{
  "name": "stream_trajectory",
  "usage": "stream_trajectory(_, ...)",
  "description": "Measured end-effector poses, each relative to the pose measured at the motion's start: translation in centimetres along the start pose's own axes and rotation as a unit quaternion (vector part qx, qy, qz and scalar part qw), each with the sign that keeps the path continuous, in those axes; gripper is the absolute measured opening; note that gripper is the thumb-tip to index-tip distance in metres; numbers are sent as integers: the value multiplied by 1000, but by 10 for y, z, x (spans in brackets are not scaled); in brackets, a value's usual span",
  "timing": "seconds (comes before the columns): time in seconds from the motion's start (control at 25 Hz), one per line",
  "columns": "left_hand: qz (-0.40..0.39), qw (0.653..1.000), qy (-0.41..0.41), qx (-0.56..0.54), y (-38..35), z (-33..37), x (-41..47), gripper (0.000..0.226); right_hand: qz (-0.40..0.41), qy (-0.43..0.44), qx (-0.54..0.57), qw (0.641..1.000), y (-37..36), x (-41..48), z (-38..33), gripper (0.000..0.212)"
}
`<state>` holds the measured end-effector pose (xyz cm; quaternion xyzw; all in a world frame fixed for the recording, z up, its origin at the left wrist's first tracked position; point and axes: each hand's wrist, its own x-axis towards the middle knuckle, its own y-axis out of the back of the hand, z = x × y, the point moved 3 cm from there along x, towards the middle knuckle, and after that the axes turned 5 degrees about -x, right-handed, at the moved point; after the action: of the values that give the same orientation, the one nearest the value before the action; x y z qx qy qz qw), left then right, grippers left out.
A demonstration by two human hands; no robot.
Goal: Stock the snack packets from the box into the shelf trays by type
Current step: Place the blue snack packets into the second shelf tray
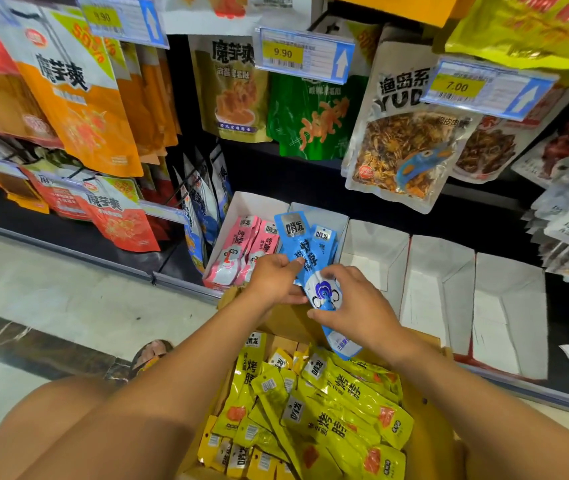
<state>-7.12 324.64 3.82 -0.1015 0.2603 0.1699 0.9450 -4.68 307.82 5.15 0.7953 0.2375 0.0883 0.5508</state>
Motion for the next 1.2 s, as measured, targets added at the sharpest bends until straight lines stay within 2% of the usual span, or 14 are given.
stream_trajectory(0.08, 2, 995, -24, 99, 4, -1, 7, 37, -15, -12, 14, 1000, -6, 14, 6, 66)
stream_trajectory(0.12, -4, 974, -61, 219, 12, -1, 12, 43, -16, -21, 20, 999, -8, 27, 10, 65)
stream_trajectory(0.16, -8, 927, -94, 363, 22, -5, 14, 49, -15, -33, 21, 999, -11, 43, 15, 65)
stream_trajectory(0.2, 1, 866, -121, 486, 33, -12, 16, 55, -16, -42, 14, 999, -14, 61, 19, 64)
stream_trajectory(0.24, 9, 822, -126, 556, 45, -20, 18, 59, -18, -47, 3, 999, -19, 80, 23, 63)
stream_trajectory(0.28, 12, 801, -110, 589, 59, -31, 23, 62, -23, -48, -6, 999, -25, 99, 26, 62)
stream_trajectory(0.44, -22, 801, -27, 597, 97, -86, 32, 78, -35, -74, -64, 995, -57, 155, 35, 60)
stream_trajectory(0.6, -32, 799, -18, 600, 103, -118, 33, 91, -62, -91, -105, 988, -99, 177, 47, 61)
stream_trajectory(0.72, -28, 795, -26, 605, 101, -119, 35, 93, -60, -98, -110, 987, -124, 181, 53, 66)
stream_trajectory(1.0, -38, 789, -33, 612, 104, -117, 33, 90, -99, -78, -62, 990, -126, 179, 65, 81)
stream_trajectory(1.2, -26, 790, -41, 611, 104, -117, 33, 90, -73, -64, -12, 995, -98, 144, 64, 67)
